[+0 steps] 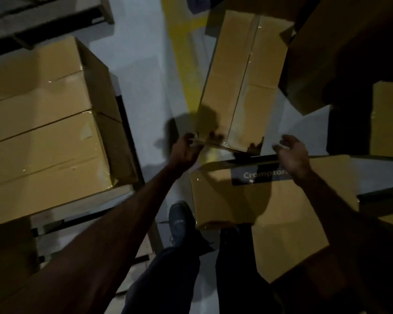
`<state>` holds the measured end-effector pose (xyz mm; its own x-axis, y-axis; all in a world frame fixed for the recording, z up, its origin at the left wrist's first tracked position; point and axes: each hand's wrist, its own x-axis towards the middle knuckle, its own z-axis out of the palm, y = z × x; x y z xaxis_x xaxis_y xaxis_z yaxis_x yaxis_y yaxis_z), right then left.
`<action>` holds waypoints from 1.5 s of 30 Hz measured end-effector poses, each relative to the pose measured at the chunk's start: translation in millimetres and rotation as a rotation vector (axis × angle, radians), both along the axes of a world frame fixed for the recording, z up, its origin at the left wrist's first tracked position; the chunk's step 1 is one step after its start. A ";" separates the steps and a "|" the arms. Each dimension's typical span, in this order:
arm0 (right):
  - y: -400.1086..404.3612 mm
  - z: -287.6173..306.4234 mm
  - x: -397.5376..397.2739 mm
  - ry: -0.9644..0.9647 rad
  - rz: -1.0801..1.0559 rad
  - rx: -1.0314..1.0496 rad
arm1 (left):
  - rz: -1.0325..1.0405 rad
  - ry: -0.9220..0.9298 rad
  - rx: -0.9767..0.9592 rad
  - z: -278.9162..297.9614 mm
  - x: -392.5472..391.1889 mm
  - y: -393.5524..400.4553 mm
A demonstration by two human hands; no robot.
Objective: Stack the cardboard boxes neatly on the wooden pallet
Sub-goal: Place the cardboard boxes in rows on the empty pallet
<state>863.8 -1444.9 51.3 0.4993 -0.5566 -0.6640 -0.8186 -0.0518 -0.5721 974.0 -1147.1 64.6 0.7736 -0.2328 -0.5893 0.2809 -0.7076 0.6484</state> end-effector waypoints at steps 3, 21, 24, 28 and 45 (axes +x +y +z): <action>-15.1 -60.2 35.7 0.046 0.005 -0.014 | 0.093 -0.030 0.024 -68.1 29.7 -7.9; 42.5 -18.8 64.3 -0.059 -0.277 0.082 | 0.241 -0.048 -0.170 -34.1 58.4 -14.8; 44.1 31.9 76.7 -0.142 -0.296 0.086 | 0.353 -0.013 -0.246 17.7 73.4 -23.1; 38.0 94.1 108.8 -0.185 -0.300 0.034 | 0.496 -0.035 -0.317 78.1 101.1 -35.1; 106.5 375.1 112.0 -0.248 -0.147 0.089 | 0.857 -0.106 -0.152 367.2 54.5 41.5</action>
<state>975.8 -1338.4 426.5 0.5707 -0.5803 -0.5810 -0.6480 0.1163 -0.7527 1028.5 -1105.6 431.8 0.7668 0.3840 -0.5143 0.6095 -0.1842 0.7711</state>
